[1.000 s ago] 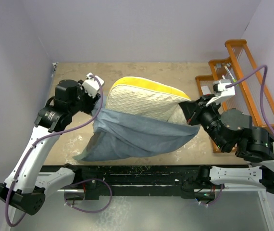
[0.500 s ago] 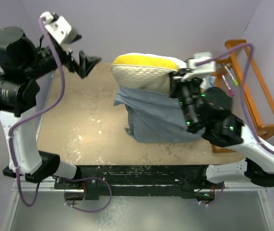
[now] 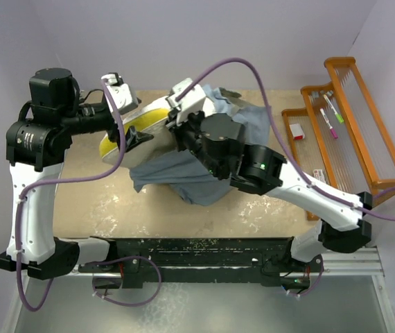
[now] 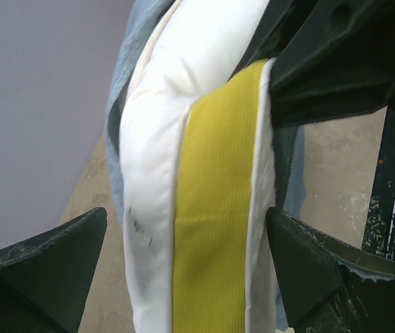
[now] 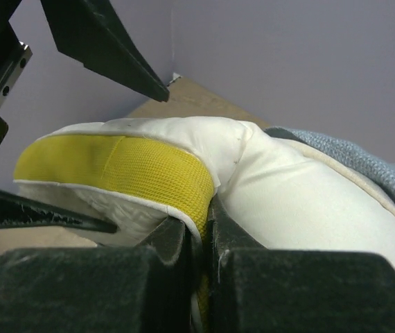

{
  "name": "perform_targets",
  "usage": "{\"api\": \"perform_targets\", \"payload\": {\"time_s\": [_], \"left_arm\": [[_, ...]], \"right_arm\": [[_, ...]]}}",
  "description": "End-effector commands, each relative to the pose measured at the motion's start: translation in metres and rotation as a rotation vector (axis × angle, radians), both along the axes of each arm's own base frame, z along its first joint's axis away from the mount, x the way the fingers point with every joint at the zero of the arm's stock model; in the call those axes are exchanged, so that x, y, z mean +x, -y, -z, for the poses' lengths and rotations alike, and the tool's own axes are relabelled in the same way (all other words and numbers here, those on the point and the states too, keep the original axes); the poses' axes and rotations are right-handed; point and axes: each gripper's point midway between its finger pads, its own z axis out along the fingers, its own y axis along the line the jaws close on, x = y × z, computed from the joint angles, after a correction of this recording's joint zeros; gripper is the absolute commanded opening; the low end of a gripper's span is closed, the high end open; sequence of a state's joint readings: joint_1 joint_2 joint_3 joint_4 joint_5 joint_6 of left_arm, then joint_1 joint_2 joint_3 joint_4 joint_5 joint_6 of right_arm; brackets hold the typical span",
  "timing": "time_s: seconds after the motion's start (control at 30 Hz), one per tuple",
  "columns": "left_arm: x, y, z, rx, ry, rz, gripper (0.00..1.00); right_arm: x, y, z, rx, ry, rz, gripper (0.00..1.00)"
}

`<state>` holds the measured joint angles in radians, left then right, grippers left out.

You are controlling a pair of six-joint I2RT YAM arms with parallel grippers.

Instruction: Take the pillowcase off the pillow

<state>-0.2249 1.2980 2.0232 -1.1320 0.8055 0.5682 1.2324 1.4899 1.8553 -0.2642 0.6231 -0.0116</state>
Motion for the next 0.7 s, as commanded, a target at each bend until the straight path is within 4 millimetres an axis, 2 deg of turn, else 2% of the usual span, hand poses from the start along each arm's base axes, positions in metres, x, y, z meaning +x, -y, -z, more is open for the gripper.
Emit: {"api": "perform_targets", "payload": {"time_s": [0.0, 0.1, 0.17, 0.2, 0.27, 0.3, 0.33, 0.37, 0.43, 0.5, 0.57, 0.6, 0.67], "left_arm": [[-0.017, 0.001, 0.003, 0.042, 0.084, 0.089, 0.99], [-0.017, -0.002, 0.025, 0.070, 0.036, 0.076, 1.00], [-0.016, -0.004, 0.044, 0.081, -0.003, 0.063, 0.95], [-0.014, -0.005, 0.050, 0.082, -0.007, 0.048, 0.90], [-0.007, -0.008, 0.058, 0.073, -0.003, 0.000, 0.62], [-0.002, -0.010, 0.060, 0.066, 0.003, -0.026, 0.42], [0.002, -0.010, 0.060, 0.057, 0.007, -0.049, 0.25], [0.005, -0.011, 0.058, 0.047, 0.014, -0.065, 0.15], [0.010, -0.010, 0.049, 0.028, 0.033, -0.078, 0.03], [0.012, -0.009, 0.033, 0.008, 0.069, -0.078, 0.00], [0.015, -0.007, 0.012, -0.012, 0.115, -0.078, 0.00], [0.016, -0.007, 0.000, -0.024, 0.138, -0.081, 0.00], [0.016, -0.006, -0.029, -0.055, 0.195, -0.079, 0.00]], "right_arm": [[-0.014, -0.032, -0.021, 0.132, -0.045, -0.120, 0.00], [-0.011, -0.040, -0.018, 0.134, -0.067, -0.114, 0.00], [-0.010, -0.041, -0.019, 0.146, -0.075, -0.103, 0.00], [-0.010, -0.040, -0.020, 0.157, -0.077, -0.099, 0.00], [-0.011, -0.036, -0.023, 0.182, -0.079, -0.096, 0.00], [-0.013, -0.033, -0.026, 0.198, -0.078, -0.099, 0.00], [-0.018, -0.028, -0.028, 0.210, -0.088, -0.118, 0.06], [-0.022, -0.025, -0.029, 0.236, -0.104, -0.132, 0.18], [-0.023, -0.007, -0.035, 0.295, -0.108, -0.103, 0.37], [-0.019, 0.019, -0.039, 0.366, -0.118, -0.043, 0.56], [-0.011, 0.049, -0.031, 0.436, -0.158, 0.016, 0.72], [-0.007, 0.064, -0.023, 0.466, -0.182, 0.039, 0.78], [0.001, 0.093, -0.007, 0.522, -0.221, 0.073, 0.85]]}}
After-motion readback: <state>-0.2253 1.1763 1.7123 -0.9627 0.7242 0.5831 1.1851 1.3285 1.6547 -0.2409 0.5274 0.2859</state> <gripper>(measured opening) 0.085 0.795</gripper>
